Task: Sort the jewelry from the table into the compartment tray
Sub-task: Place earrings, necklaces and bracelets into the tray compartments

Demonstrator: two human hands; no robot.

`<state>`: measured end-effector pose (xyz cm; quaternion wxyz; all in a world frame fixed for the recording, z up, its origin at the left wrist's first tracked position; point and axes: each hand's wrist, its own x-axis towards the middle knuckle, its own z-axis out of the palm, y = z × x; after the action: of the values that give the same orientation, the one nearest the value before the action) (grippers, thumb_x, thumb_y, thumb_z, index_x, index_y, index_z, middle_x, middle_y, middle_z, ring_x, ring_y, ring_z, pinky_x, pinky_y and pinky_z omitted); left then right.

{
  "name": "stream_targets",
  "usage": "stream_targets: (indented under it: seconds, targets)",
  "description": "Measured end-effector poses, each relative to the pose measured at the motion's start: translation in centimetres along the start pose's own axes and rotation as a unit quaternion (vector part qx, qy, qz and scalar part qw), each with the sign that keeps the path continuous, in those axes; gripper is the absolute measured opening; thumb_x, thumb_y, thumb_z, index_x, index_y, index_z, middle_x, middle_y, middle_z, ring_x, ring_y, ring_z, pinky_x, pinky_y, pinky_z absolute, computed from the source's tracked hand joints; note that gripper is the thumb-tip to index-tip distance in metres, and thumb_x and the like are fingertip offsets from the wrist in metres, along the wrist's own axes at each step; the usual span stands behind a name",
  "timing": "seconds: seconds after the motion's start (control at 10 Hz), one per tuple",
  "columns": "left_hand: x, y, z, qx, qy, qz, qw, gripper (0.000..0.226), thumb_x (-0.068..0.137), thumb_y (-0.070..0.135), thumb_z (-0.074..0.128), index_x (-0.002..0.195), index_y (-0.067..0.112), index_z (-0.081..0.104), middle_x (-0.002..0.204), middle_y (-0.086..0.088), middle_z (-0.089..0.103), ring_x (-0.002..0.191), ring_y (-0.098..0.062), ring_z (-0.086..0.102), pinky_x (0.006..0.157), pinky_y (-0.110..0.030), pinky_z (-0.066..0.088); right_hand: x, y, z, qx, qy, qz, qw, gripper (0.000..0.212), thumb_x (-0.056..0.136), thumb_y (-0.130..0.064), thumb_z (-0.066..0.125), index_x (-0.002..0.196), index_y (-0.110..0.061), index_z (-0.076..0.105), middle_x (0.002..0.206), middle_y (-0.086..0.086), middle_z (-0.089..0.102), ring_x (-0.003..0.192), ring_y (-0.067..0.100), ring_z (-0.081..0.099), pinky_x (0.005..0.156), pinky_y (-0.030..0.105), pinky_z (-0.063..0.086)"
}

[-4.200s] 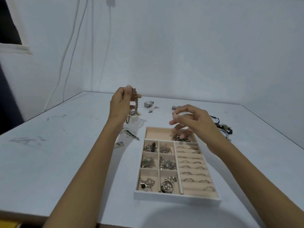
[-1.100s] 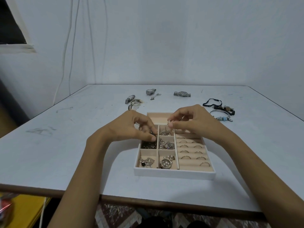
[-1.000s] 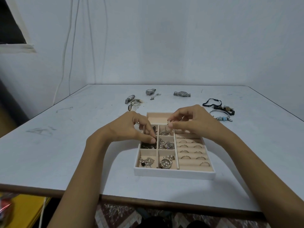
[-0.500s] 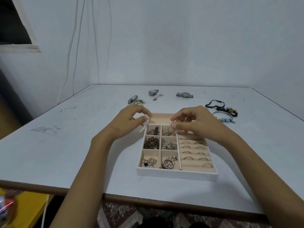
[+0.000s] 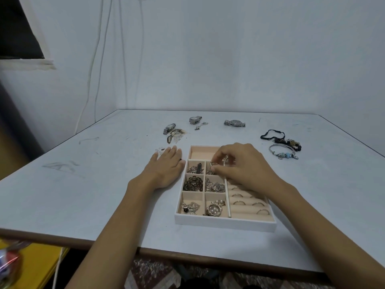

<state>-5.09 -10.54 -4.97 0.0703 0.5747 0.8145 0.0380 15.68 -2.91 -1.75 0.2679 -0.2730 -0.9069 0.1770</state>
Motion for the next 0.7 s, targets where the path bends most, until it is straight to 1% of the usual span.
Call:
stream_targets:
  seconds: [0.1,0.3,0.5,0.6,0.7]
  targets:
    - [0.02,0.00,-0.07,0.002,-0.003,-0.001,1.000,0.053,0.104,0.032,0.012,0.153,0.015,-0.001,0.161,-0.003,-0.008,0.148,-0.015,-0.008,0.120,-0.039,-0.004,-0.01,-0.11,0.16,-0.018,-0.018,-0.008,1.000,0.008,0.078,-0.037,0.073,0.084,-0.032,0.071,0.070,-0.016,0.060,0.074,0.003,0.057,0.072,0.031,0.049]
    - [0.13,-0.05,0.01,0.004,-0.002,0.000,1.000,0.053,0.104,0.032,0.012,0.153,0.014,0.000,0.161,-0.003,-0.007,0.148,-0.015,-0.007,0.120,-0.040,-0.004,0.25,0.14,0.29,-0.014,-0.041,-0.030,0.999,0.009,0.081,-0.034,0.072,0.085,-0.027,0.075,0.084,-0.016,0.063,0.079,0.005,0.058,0.074,0.035,0.050]
    - [0.37,-0.21,0.27,0.004,0.005,0.002,1.000,0.053,0.104,0.032,0.012,0.153,0.015,0.000,0.161,-0.003,-0.006,0.148,-0.015,-0.006,0.120,-0.041,-0.004,0.29,0.28,0.32,-0.010,-0.041,-0.033,0.999,0.009,0.083,-0.032,0.070,0.086,-0.027,0.076,0.089,-0.014,0.066,0.082,0.006,0.058,0.072,0.030,0.049]
    - [0.42,-0.22,0.44,0.001,0.016,0.004,1.000,0.052,0.104,0.032,0.013,0.153,0.015,0.004,0.161,-0.002,-0.003,0.148,-0.016,-0.004,0.120,-0.041,-0.002,0.27,0.34,0.48,-0.017,-0.047,-0.042,0.998,0.010,0.086,-0.031,0.067,0.089,-0.028,0.076,0.092,-0.014,0.064,0.085,0.005,0.054,0.068,0.020,0.041]
    - [0.49,-0.15,0.37,-0.005,0.052,0.015,0.999,0.052,0.102,0.035,0.014,0.147,0.013,0.027,0.157,-0.005,0.021,0.146,-0.020,0.015,0.117,-0.041,0.011,0.25,0.44,0.51,-0.022,-0.052,-0.049,0.997,0.010,0.087,-0.030,0.065,0.090,-0.029,0.075,0.095,-0.012,0.064,0.089,0.004,0.050,0.069,0.019,0.038]
